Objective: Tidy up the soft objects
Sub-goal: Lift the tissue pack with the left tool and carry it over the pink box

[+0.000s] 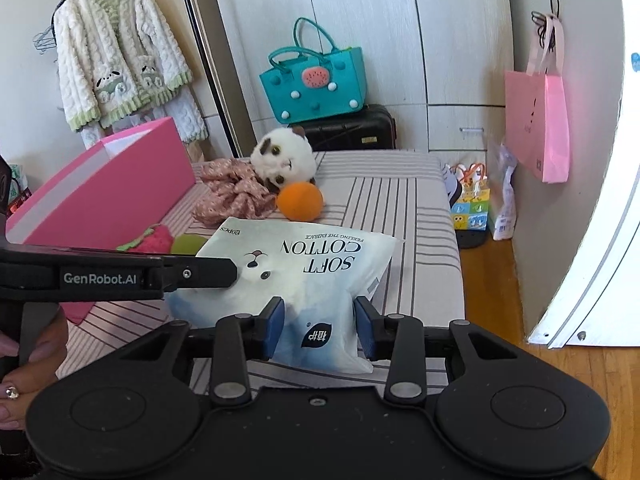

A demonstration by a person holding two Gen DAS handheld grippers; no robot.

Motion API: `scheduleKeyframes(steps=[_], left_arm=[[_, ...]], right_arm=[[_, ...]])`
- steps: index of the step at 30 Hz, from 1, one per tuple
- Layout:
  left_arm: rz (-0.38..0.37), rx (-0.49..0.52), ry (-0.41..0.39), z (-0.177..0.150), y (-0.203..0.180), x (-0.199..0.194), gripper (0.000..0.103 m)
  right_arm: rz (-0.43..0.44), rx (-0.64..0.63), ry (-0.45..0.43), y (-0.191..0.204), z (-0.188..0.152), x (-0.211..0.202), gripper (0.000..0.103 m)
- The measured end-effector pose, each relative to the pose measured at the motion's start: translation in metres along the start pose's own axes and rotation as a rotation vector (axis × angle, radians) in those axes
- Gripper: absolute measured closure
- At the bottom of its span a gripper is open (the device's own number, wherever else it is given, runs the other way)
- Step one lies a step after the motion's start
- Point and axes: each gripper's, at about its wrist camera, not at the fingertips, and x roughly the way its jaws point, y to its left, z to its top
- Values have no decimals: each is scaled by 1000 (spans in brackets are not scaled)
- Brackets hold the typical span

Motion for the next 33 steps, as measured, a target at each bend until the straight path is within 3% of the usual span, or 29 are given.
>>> scheduleKeyframes(steps=[7,11,15,24,33], left_arm=[[-54,24,17,6,5,-21,75],[-61,67,17,5,7,-41,76],[-52,116,10,4,10,-64,76],[-10,179,-71,3,23,-126,76],[82,188,-138,2,48,-173,76]], right_arm=[[-12,-24,-5,14,6,-18,56],[12,-50,5,26,10,-30,47],[50,-96,11,43,12,-43,45],[130,-120,0,79,18,-65,45],[178,-238,-60,134,28,-84,45]])
